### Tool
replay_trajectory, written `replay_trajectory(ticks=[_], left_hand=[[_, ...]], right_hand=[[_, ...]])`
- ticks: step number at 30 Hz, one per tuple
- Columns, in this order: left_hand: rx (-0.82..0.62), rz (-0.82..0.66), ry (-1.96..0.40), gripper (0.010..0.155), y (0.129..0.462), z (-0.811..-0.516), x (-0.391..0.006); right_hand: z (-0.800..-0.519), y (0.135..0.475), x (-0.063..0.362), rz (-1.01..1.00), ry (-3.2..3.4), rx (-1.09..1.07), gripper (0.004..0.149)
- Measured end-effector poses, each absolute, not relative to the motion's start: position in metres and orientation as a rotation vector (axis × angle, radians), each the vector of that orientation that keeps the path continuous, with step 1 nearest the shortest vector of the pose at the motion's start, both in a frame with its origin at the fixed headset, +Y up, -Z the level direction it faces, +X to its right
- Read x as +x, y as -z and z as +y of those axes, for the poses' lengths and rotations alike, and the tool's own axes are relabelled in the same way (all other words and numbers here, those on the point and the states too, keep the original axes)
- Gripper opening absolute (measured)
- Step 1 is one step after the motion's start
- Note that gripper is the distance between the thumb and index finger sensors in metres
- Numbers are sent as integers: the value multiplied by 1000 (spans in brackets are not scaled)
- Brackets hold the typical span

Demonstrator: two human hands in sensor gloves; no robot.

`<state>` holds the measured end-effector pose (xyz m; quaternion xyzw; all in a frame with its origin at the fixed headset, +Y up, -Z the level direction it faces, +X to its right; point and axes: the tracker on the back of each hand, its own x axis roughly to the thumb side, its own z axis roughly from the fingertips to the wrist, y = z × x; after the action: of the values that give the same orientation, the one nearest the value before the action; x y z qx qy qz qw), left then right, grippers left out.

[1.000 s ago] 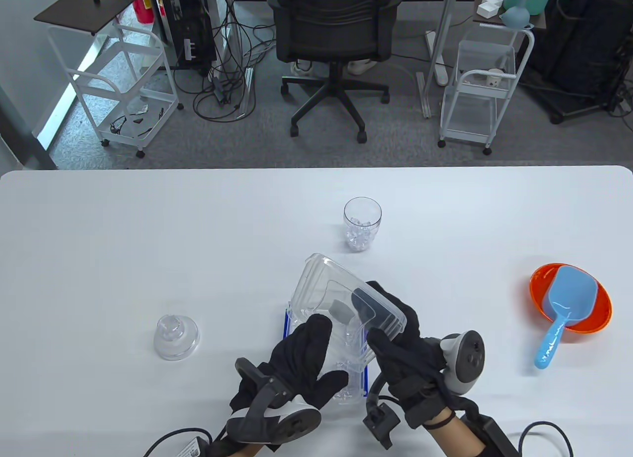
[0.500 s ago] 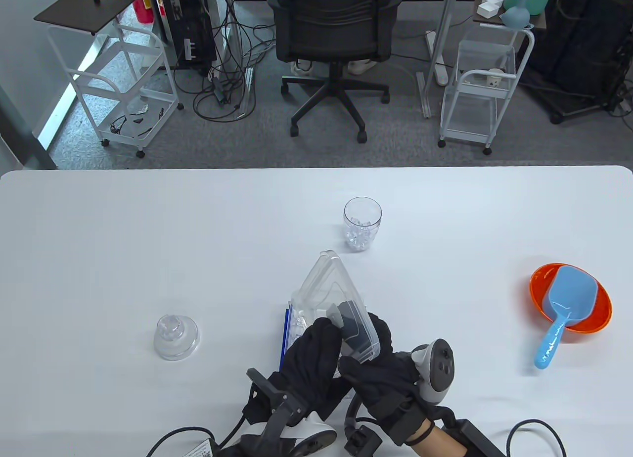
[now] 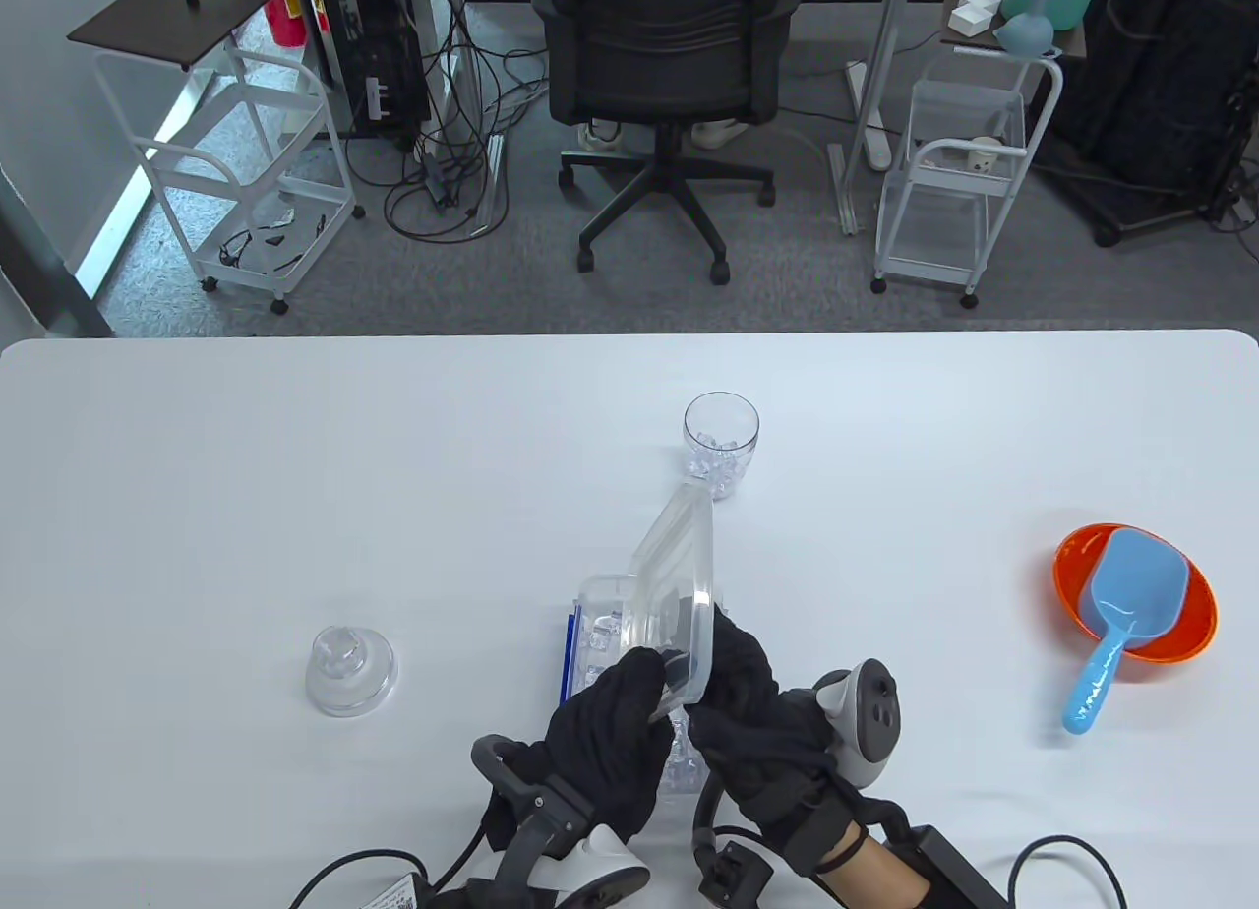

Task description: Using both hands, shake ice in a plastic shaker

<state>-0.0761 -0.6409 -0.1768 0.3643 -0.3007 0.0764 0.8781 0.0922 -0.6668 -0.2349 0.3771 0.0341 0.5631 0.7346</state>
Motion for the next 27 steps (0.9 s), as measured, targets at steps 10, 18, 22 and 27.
replay_trajectory(ticks=[10, 18, 22, 27], left_hand=[[835, -587, -175, 53, 181, -629, -93], [946, -646, -233, 60, 180, -610, -119], [747, -719, -566, 62, 196, -612, -130], [596, -679, -810, 65, 217, -623, -145]], right_hand=[[-669, 251, 118, -154, -1535, 663, 64], [-678, 263, 133, -203, -1671, 537, 74], [-682, 266, 130, -131, -1672, 615, 75], [-681, 265, 132, -186, -1763, 563, 69]])
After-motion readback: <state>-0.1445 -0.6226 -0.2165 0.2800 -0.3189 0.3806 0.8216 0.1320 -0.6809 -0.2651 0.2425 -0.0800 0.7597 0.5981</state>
